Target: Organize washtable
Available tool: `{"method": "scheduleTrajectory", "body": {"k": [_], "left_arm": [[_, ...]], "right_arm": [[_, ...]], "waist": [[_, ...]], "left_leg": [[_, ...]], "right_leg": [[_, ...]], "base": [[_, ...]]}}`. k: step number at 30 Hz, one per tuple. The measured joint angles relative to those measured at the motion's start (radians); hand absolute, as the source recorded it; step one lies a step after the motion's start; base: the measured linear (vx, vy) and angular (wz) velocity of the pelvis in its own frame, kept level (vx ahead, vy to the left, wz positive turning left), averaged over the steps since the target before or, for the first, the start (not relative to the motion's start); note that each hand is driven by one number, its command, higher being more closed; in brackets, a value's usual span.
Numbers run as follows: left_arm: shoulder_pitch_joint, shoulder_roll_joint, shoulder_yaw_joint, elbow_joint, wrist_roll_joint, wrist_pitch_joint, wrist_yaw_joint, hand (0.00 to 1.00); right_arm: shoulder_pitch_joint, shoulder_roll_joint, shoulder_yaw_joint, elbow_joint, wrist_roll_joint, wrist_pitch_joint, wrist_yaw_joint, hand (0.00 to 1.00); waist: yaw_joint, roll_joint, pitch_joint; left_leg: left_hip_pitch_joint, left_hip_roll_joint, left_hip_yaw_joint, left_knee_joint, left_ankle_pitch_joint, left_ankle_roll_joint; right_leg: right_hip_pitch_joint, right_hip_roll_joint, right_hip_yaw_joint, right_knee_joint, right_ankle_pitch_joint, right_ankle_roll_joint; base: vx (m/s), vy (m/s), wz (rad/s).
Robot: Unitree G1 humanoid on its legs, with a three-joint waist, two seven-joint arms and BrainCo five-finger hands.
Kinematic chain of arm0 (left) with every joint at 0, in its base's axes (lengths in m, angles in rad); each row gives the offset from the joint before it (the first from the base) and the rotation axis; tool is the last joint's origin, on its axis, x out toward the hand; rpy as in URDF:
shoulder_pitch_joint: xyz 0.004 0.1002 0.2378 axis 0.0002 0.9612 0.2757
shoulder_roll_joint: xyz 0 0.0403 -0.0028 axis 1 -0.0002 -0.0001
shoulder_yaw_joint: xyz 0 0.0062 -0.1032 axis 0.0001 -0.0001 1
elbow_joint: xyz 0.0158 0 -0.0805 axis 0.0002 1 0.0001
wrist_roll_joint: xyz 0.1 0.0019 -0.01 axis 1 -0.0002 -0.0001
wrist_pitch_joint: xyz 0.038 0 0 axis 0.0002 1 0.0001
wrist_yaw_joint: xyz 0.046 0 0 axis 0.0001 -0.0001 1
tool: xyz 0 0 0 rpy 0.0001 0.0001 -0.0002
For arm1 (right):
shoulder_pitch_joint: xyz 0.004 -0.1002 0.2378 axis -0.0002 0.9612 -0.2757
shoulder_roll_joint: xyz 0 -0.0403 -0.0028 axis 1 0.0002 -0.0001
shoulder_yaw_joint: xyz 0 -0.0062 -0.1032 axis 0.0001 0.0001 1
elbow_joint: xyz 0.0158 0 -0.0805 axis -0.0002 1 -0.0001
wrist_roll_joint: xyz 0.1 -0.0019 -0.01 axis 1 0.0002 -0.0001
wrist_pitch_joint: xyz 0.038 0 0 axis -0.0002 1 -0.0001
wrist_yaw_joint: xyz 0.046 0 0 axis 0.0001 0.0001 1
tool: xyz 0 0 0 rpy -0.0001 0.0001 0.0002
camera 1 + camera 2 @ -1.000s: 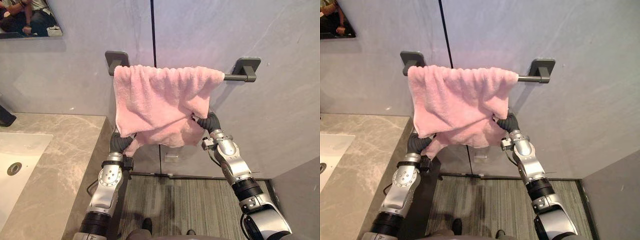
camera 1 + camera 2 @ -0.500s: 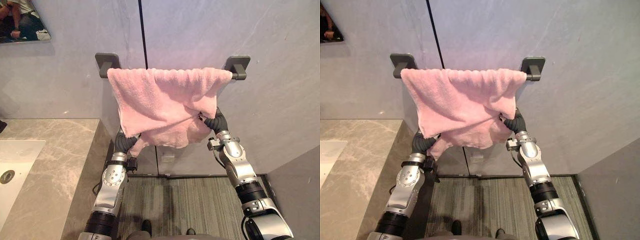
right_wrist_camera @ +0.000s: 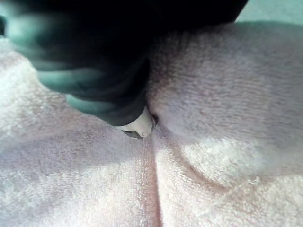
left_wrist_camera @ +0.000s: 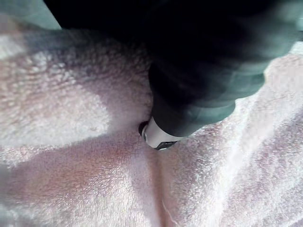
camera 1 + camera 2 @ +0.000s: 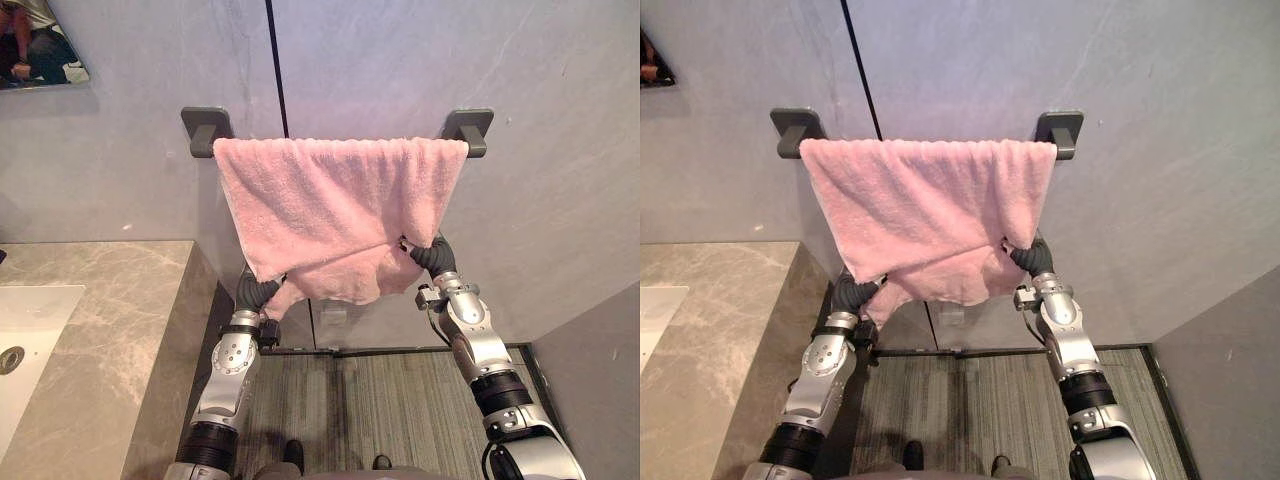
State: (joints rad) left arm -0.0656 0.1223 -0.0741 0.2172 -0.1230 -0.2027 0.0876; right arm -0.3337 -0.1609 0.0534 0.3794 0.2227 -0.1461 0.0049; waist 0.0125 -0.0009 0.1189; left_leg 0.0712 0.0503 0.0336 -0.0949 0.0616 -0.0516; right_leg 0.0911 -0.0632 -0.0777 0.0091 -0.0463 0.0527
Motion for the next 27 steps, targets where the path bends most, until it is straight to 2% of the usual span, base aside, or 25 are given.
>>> {"method": "scheduleTrajectory", "body": {"k": [9,10,11,22,27], "left_arm": [[0.006,-0.003,0.010,0.050,-0.022,-0.003,0.000,1.00],[0.006,-0.003,0.011,0.050,-0.022,-0.003,0.000,1.00],[0.007,-0.004,0.015,0.052,-0.022,-0.003,0.000,0.00],[0.025,-0.030,0.083,0.068,-0.025,-0.002,0.027,0.00],[0.068,-0.030,0.099,0.068,-0.066,0.003,0.059,0.00]], "right_arm": [[0.009,0.039,-0.004,0.031,-0.080,-0.005,-0.002,1.00],[0.009,0.040,-0.005,0.033,-0.081,-0.005,-0.002,0.00],[0.009,0.047,-0.011,0.038,-0.089,-0.005,-0.006,0.00],[0.025,0.079,-0.086,0.049,-0.100,-0.002,-0.061,0.00],[0.091,0.093,-0.139,0.049,-0.098,0.015,-0.102,0.00]], "waist": [[-0.001,0.014,-0.003],[-0.001,0.014,-0.003],[-0.001,0.014,-0.003],[-0.001,0.011,-0.002],[-0.001,-0.003,0.006]], "left_leg": [[0.011,0.000,-0.001,-0.008,-0.001,-0.001],[0.011,0.000,-0.001,-0.008,-0.001,-0.001],[0.013,0.000,-0.002,-0.008,-0.001,-0.002],[0.019,0.000,0.001,-0.008,-0.008,-0.007],[0.019,0.001,0.003,-0.008,-0.008,-0.007]], "right_leg": [[0.014,0.000,-0.003,-0.014,0.002,0.002],[0.015,0.000,-0.004,-0.015,0.002,0.002],[0.024,0.000,-0.005,-0.018,0.002,0.002],[0.047,0.001,-0.008,-0.050,0.009,0.004],[0.047,0.001,-0.008,-0.052,0.010,0.004]], "base": [[0.00,0.000,0.01],[0.00,0.000,0.00],[0.00,0.000,0.00],[0.00,0.000,0.00],[0.00,0.000,0.00]]}}
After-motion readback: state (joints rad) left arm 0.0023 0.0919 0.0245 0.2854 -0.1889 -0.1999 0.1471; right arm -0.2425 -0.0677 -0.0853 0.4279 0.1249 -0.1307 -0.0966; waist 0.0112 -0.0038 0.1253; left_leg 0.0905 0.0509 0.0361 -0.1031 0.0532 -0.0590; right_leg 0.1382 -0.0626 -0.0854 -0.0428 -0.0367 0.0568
